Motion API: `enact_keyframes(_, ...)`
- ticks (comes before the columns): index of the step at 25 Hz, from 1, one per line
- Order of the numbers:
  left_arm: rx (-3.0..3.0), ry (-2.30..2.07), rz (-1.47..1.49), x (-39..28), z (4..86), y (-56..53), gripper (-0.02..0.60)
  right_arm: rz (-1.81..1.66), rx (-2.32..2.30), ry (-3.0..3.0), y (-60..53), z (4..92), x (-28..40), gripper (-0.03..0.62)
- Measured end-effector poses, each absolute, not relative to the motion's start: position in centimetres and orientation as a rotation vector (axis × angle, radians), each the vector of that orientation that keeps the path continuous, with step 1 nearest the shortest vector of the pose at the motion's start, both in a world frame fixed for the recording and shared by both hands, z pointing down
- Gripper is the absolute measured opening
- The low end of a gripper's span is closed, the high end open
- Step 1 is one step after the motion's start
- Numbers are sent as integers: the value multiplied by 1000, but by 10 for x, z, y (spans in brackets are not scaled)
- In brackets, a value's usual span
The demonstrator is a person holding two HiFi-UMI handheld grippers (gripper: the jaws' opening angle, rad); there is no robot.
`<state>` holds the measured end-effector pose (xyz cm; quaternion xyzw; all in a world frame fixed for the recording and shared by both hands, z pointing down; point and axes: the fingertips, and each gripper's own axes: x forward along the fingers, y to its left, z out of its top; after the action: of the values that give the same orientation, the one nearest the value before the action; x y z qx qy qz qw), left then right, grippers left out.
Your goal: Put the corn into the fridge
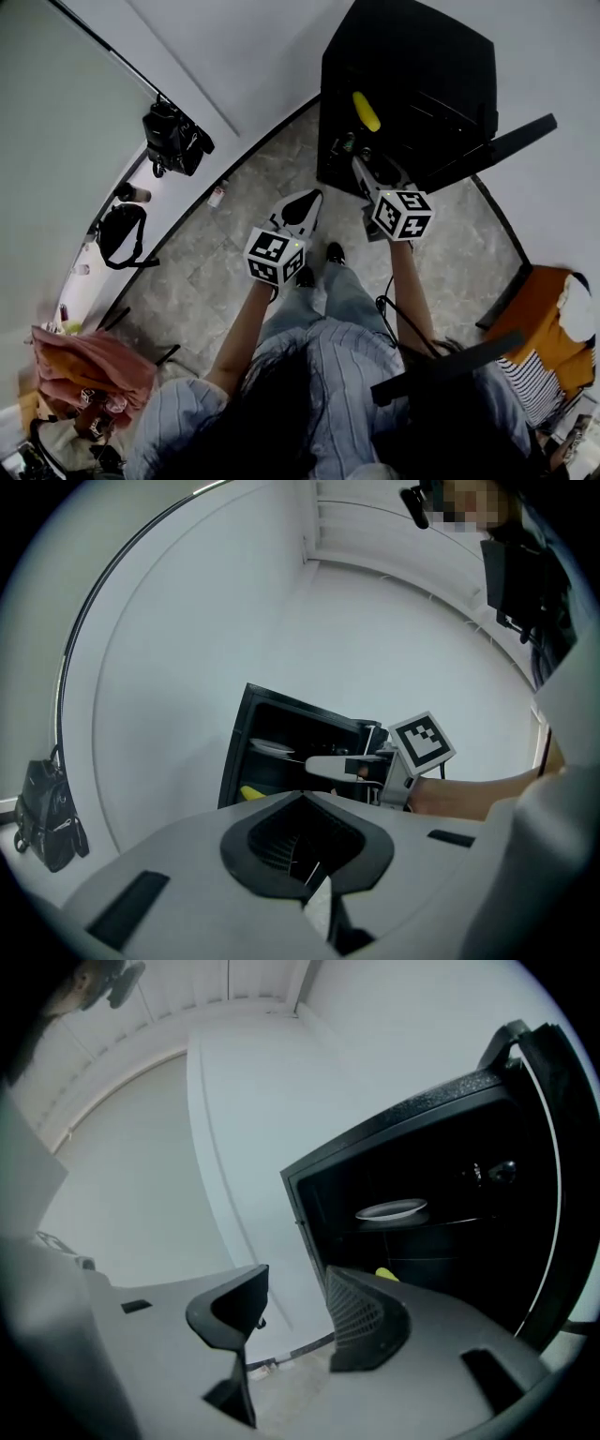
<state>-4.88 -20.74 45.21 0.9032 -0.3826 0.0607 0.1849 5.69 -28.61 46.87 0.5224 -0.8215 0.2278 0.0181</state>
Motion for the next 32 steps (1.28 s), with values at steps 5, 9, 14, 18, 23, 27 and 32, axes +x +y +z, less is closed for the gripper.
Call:
enact_keyframes(5,2563,-1067,132,-60,438,-183,6,732,1636,-2591,-241,450,38,166)
enact_keyframes(9,2580,-1049,113,-70,430,-165,6,758,1651,-2617,-208,438,23,141)
enact_keyframes(14,2601,-1000,110,-80,427,-142,6,811,1684,-2637,-170,431,6,123)
enact_keyframes(18,2651,-912,144,-78,432,-120,6,834,1714,-2631,-143,430,-4,120)
enact_keyframes(23,2625,-831,147,-77,443,-99,6,851,1724,-2594,-113,437,-10,114)
enact_keyframes(27,2600,-774,122,-73,443,-84,6,874,1703,-2619,-94,434,-10,109)
enact_keyframes(32,2608,-781,120,-66,435,-75,6,899,1683,-2642,-81,429,-2,107)
